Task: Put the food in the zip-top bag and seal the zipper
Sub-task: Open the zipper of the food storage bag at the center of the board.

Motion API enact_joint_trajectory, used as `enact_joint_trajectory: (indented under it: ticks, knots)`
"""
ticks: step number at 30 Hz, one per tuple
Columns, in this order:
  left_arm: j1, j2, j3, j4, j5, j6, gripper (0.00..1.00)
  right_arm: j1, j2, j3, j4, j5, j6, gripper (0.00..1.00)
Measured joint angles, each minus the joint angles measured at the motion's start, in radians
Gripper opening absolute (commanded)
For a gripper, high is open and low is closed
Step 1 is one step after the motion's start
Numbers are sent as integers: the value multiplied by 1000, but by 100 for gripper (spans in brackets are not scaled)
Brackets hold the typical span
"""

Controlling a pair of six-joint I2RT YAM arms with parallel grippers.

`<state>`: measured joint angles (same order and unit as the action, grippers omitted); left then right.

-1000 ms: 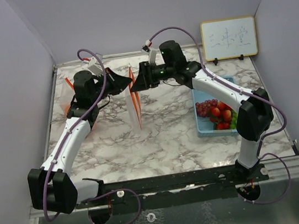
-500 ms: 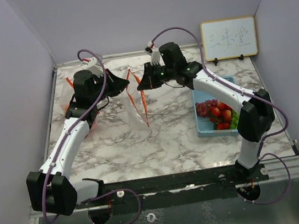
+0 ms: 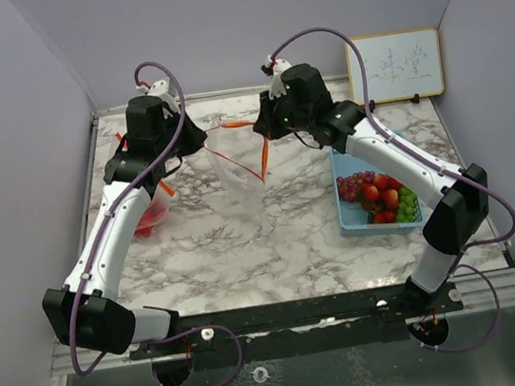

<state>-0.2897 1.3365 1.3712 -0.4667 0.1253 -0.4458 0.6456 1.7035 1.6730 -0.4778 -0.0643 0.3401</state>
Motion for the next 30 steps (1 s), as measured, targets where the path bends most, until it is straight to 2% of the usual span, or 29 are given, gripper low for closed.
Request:
enact_joint_trajectory:
  ticks: [5, 11, 12, 13, 18, 30]
  knots:
    - [10, 2, -21, 55, 92, -43, 14, -9, 3, 11, 13, -22, -5, 2]
    - [16, 12, -60, 142, 214, -167, 26, -13, 27, 63, 45, -64, -5, 2]
    - [16, 14, -60, 152, 230, -189, 29, -13, 31, 72, 51, -70, -6, 2]
    - [16, 16, -60, 163, 244, -205, 37, -13, 36, 80, 58, -76, -6, 2]
    - [16, 17, -60, 203, 291, -277, 48, -12, 55, 93, 86, -102, -6, 2]
    - [-10, 56, -145, 283, 318, -424, 46, 3, 81, 121, 107, -110, -10, 2]
